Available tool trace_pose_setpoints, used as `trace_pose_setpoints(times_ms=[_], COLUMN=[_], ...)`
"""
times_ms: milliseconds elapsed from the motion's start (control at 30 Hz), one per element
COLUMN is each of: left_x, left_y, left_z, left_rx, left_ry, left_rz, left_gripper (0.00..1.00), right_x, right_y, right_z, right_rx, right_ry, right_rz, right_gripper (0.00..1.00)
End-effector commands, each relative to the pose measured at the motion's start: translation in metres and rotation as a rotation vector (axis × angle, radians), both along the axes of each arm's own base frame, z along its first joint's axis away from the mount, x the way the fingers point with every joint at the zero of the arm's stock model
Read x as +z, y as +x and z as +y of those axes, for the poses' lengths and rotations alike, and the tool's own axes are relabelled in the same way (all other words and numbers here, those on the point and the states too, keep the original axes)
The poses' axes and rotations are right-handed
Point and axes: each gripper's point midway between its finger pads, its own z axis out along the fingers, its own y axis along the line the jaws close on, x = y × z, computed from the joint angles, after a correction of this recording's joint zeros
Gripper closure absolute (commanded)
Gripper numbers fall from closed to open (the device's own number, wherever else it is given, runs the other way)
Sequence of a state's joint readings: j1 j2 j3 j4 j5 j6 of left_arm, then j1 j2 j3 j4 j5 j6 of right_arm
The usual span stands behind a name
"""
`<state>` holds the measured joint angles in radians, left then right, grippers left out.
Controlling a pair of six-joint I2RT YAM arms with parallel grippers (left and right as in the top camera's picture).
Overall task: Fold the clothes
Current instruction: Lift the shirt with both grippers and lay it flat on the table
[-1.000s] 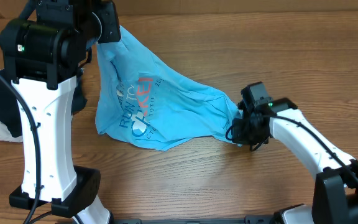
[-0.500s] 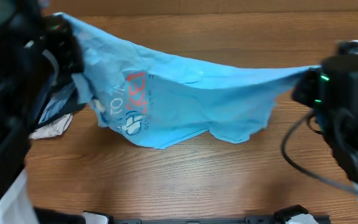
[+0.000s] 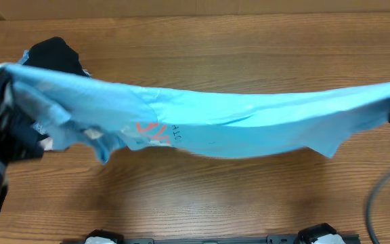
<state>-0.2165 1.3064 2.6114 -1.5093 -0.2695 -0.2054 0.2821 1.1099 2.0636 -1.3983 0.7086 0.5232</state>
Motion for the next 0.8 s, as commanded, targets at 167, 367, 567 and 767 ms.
trace_pose_setpoints(times_ms=[167,367,567,767], left_x=[0.019,0.001,-0.044,-0.03], left_y=[-0.03,0.028,0.088,0.083], left_z=[0.029,0.021,0.005,0.007], left_rx=[0.13,0.151,0.123,0.134], left_ry=[0.011,0.082,0.141,0.128], left_rz=[-0.097,0.018,0.212,0.157], left_gripper=[0.95,0.94,0.96,0.96], right_x=[0.031,-0.013,-0.053,-0.025], right_y=[-0.033,0.015,0.069,0.066], right_z=[-0.006,0.013,0.032,0.019], right_rx=[0.022,0.051,0.065,-0.011], right_ry=[0.041,-0.003,-0.02,-0.041], right_rz=[-0.095,0.137,0.315,0.214], right_gripper=[0.96,0.93,0.96,0.96])
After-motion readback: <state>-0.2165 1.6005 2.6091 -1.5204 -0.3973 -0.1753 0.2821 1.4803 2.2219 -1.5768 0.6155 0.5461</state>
